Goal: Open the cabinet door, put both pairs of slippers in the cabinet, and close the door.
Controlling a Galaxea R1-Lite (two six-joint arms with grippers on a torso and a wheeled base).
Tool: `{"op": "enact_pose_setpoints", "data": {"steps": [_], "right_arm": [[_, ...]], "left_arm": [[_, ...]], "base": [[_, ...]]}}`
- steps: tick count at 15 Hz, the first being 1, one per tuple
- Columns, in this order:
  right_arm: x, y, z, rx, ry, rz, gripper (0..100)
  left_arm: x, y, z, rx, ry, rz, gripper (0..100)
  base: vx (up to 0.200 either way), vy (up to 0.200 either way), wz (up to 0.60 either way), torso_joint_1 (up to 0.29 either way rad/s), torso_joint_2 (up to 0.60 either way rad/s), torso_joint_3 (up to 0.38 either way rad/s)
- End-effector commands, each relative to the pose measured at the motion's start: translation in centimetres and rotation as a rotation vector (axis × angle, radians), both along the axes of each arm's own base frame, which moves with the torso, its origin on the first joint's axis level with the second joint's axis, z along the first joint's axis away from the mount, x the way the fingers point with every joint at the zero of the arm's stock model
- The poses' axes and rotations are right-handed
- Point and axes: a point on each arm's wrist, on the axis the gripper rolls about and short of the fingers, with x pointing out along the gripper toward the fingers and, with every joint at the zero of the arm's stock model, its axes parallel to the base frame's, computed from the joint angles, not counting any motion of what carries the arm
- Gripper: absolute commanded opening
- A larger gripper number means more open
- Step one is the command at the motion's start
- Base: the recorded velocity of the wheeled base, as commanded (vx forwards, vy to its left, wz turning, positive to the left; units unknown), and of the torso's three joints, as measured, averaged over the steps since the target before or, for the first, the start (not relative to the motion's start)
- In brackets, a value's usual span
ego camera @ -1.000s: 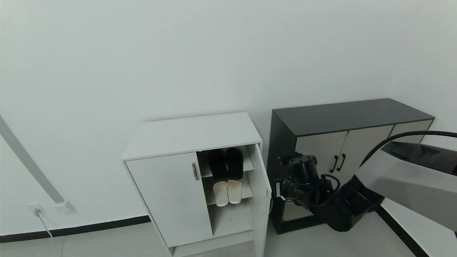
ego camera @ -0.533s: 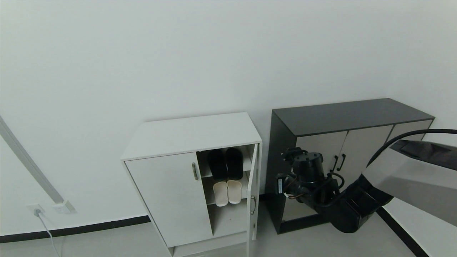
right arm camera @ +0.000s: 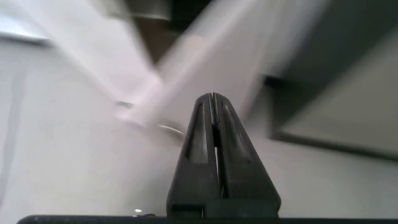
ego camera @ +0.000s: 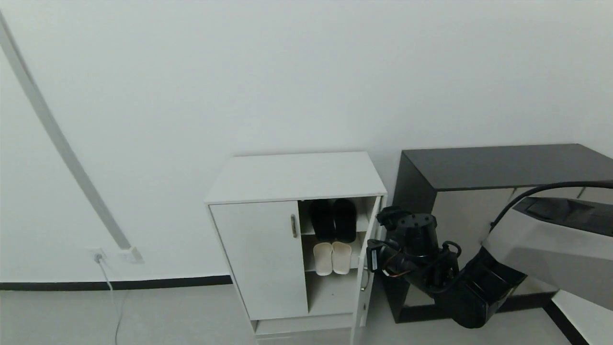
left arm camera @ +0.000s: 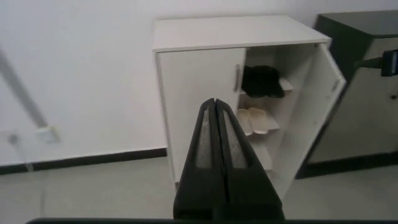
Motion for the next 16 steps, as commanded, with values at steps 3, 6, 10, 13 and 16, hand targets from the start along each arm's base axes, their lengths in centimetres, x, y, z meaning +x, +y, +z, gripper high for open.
{"op": "enact_pose_setpoints", "data": {"steps": [3, 6, 10, 13, 16], "right_arm": [[-0.5, -1.1, -0.9, -0.008, 0.022, 0.007, 0], [-0.9, -1.2, -0.6, -0.001, 0.019, 0.023, 0], [-2.9, -4.8, 2.1, -0.002, 0.01, -0.038, 0], [-5.0, -7.2, 2.3, -0.028, 0.048, -0.069, 0], [-6.0, -7.9, 0.0, -0.09, 0.122, -0.098, 0]], "left_arm": [[0.0, 0.0, 0.0, -0.004, 0.001, 0.001, 0], [0.0, 0.0, 0.0, -0.003, 0.001, 0.001, 0], [0.0, 0.0, 0.0, -0.003, 0.001, 0.0, 0], [0.0, 0.0, 0.0, -0.003, 0.001, 0.0, 0], [0.0, 0.0, 0.0, -0.004, 0.001, 0.003, 0]], "base": [[0.0, 0.0, 0.0, 0.0, 0.0, 0.0], [0.0, 0.0, 0.0, 0.0, 0.0, 0.0], [0.05, 0.0, 0.0, 0.002, 0.0, 0.001], [0.2, 0.0, 0.0, -0.009, 0.0, 0.004], [0.067, 0.0, 0.0, 0.001, 0.0, 0.001]]}}
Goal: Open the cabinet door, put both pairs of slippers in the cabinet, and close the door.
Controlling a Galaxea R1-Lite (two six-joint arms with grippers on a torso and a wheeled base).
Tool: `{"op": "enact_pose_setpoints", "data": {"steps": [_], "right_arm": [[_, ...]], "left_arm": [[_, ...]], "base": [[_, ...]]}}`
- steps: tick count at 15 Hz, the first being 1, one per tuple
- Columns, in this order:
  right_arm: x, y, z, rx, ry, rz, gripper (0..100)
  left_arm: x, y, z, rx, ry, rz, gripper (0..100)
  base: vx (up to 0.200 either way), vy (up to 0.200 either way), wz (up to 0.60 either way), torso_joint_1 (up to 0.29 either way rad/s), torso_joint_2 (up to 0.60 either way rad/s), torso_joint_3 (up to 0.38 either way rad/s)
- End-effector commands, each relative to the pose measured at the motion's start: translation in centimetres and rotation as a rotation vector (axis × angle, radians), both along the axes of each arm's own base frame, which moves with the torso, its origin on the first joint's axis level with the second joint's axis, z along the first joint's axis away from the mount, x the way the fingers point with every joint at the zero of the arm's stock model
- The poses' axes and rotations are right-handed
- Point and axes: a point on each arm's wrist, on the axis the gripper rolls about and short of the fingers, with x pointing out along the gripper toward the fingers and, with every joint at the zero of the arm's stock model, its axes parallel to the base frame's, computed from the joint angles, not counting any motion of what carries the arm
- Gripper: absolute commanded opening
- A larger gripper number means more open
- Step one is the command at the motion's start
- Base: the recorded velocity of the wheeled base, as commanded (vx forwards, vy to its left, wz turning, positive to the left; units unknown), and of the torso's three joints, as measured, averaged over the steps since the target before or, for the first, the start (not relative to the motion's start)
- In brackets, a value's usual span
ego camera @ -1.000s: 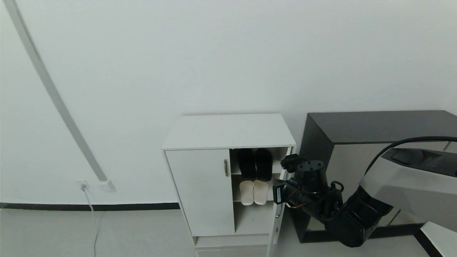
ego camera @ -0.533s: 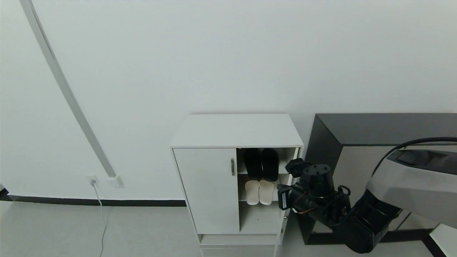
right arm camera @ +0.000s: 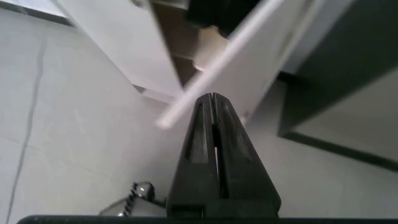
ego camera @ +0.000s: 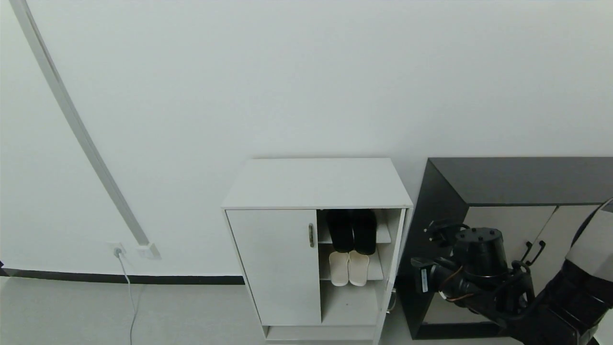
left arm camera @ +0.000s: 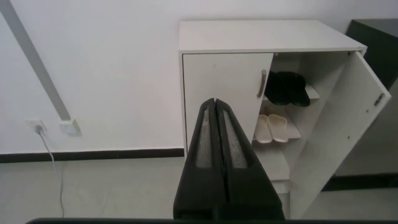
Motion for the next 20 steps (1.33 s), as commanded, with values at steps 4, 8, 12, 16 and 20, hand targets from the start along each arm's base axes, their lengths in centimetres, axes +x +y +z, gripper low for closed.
{"op": "enact_pose_setpoints", "data": {"steps": [4, 8, 12, 16, 20], "right_arm": [[0.2, 0.1, -3.6, -0.036, 0.046, -0.031, 0], [1.3, 0.7, -5.5, -0.03, 0.034, -0.031, 0], [2.9, 2.0, -6.8, -0.024, 0.02, -0.02, 0], [4.7, 3.1, -6.9, -0.002, -0.022, -0.017, 0], [6.1, 4.8, -6.8, 0.008, -0.04, 0.004, 0]], "left_arm": [[0.0, 0.0, 0.0, 0.0, 0.0, 0.0, 0], [0.0, 0.0, 0.0, -0.002, 0.0, 0.001, 0], [0.0, 0.0, 0.0, -0.002, 0.0, 0.003, 0], [0.0, 0.0, 0.0, -0.002, 0.0, 0.003, 0], [0.0, 0.0, 0.0, -0.006, 0.0, 0.004, 0]], "base": [[0.0, 0.0, 0.0, 0.0, 0.0, 0.0], [0.0, 0.0, 0.0, 0.0, 0.0, 0.0], [0.0, 0.0, 0.0, 0.0, 0.0, 0.0], [0.0, 0.0, 0.0, 0.0, 0.0, 0.0], [0.0, 0.0, 0.0, 0.0, 0.0, 0.0]]}}
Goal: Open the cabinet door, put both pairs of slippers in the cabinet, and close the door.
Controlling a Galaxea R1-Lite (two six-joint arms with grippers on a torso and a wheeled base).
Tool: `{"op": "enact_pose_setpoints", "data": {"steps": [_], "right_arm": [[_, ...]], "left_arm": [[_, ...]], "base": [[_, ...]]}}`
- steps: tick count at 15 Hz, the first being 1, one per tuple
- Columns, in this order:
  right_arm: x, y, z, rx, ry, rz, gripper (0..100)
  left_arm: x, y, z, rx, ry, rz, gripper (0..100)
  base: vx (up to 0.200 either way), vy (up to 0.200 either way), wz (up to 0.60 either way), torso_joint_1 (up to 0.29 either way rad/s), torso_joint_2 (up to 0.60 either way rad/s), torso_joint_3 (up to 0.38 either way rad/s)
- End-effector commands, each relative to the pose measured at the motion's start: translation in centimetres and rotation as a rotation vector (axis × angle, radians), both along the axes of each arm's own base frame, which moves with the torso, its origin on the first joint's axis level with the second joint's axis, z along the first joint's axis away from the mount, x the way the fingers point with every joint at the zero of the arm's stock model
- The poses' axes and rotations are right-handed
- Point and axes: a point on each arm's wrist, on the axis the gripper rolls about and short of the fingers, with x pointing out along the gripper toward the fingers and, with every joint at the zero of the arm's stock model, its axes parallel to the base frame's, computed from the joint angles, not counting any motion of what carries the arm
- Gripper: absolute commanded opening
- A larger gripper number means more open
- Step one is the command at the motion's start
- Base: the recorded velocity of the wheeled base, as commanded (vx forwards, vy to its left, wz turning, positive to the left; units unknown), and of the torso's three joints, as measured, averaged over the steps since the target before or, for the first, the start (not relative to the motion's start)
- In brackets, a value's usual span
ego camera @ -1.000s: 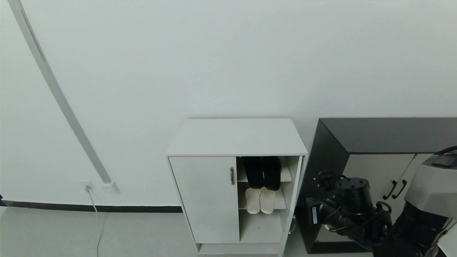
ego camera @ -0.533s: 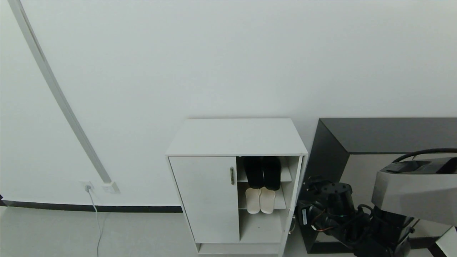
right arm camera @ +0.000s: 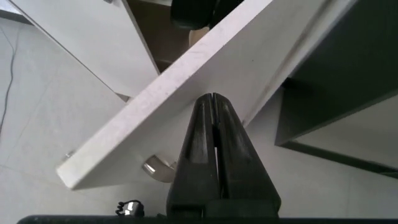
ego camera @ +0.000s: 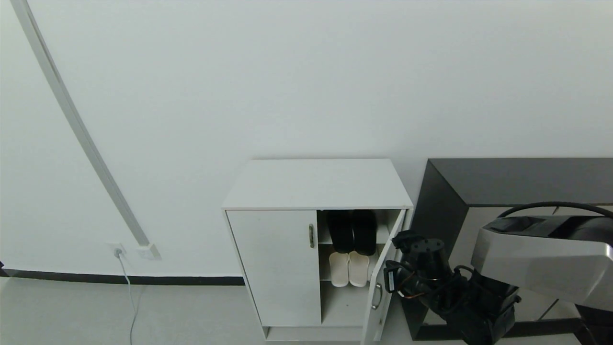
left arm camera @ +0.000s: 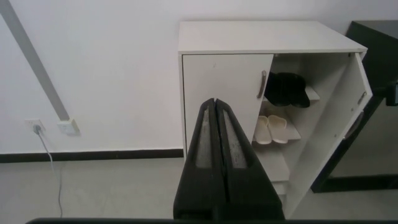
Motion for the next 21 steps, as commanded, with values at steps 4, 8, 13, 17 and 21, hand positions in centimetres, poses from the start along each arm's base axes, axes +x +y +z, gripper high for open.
{"op": "enact_pose_setpoints", "data": {"steps": [4, 8, 13, 17, 21], "right_arm": [[2.2, 2.6, -0.1, 0.014, -0.024, 0.029, 0], [4.0, 3.6, -1.1, 0.035, -0.056, 0.028, 0], [6.4, 3.7, -1.2, 0.065, -0.106, 0.002, 0], [8.4, 3.9, -1.1, 0.086, -0.144, -0.015, 0], [9.3, 4.4, -0.7, 0.093, -0.156, -0.015, 0]], "left_arm": [[0.0, 0.0, 0.0, -0.001, 0.001, 0.0, 0], [0.0, 0.0, 0.0, -0.001, 0.001, 0.0, 0], [0.0, 0.0, 0.0, -0.001, 0.001, 0.0, 0], [0.0, 0.0, 0.0, -0.001, 0.001, 0.0, 0], [0.0, 0.0, 0.0, -0.001, 0.001, 0.0, 0]], "base": [[0.0, 0.0, 0.0, 0.0, 0.0, 0.0], [0.0, 0.0, 0.0, 0.0, 0.0, 0.0], [0.0, 0.0, 0.0, 0.0, 0.0, 0.0], [0.0, 0.0, 0.0, 0.0, 0.0, 0.0], [0.0, 0.0, 0.0, 0.0, 0.0, 0.0]]}}
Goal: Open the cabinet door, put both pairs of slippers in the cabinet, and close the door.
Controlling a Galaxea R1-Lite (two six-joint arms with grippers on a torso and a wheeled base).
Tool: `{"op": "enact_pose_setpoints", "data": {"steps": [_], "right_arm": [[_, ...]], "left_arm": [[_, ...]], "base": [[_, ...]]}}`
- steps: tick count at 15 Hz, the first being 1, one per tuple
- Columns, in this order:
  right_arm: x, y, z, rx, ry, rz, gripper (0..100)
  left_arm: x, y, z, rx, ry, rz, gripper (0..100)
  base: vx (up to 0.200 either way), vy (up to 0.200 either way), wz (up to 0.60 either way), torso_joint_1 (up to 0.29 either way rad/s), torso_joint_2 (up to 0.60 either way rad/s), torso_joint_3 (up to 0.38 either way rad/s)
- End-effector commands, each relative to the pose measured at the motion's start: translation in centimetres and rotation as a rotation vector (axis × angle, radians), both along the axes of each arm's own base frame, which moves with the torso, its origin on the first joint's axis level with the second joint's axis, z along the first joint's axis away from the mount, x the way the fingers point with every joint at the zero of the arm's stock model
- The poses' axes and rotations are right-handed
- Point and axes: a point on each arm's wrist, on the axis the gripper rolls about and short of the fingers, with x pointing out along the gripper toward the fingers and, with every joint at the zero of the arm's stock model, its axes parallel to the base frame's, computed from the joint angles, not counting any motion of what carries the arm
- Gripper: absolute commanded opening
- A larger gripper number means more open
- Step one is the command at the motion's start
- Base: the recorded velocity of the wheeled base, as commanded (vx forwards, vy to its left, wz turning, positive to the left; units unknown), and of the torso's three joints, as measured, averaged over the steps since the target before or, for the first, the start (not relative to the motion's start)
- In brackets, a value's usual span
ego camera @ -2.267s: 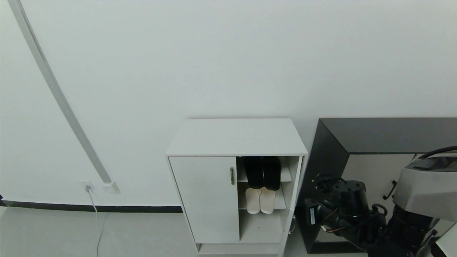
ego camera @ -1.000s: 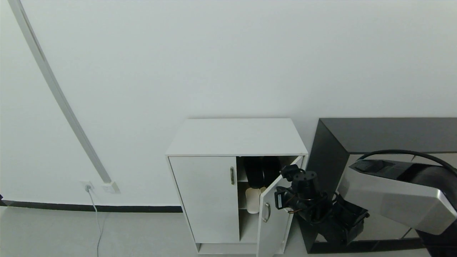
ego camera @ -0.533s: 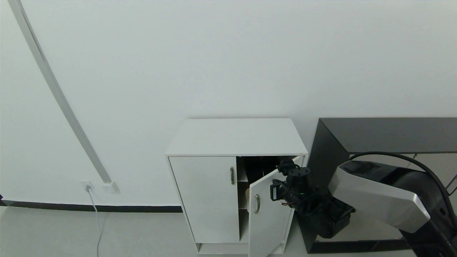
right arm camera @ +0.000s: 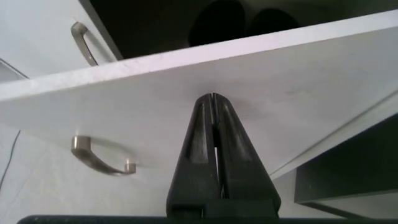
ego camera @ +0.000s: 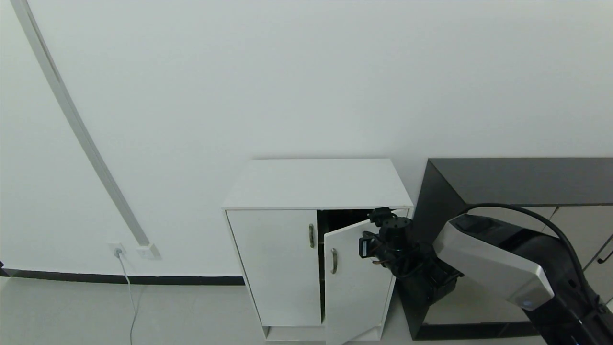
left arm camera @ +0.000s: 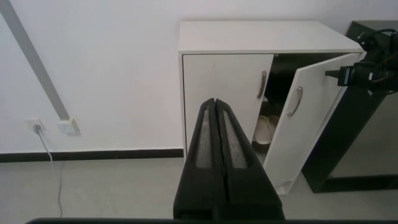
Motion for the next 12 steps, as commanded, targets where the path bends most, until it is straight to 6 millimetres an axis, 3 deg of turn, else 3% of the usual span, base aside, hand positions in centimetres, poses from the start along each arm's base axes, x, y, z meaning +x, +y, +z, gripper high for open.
{"op": "enact_pose_setpoints", "data": {"steps": [1, 12], "right_arm": [[0.6, 0.4, -0.1, 0.003, -0.006, 0.0, 0], [3.0, 1.7, 0.1, 0.006, -0.01, 0.0, 0]], "left_arm": [[0.0, 0.0, 0.0, -0.001, 0.001, -0.001, 0], [0.0, 0.0, 0.0, 0.0, 0.001, -0.001, 0]], "base": [[0.0, 0.0, 0.0, 0.0, 0.0, 0.0], [0.0, 0.0, 0.0, 0.0, 0.0, 0.0]]}}
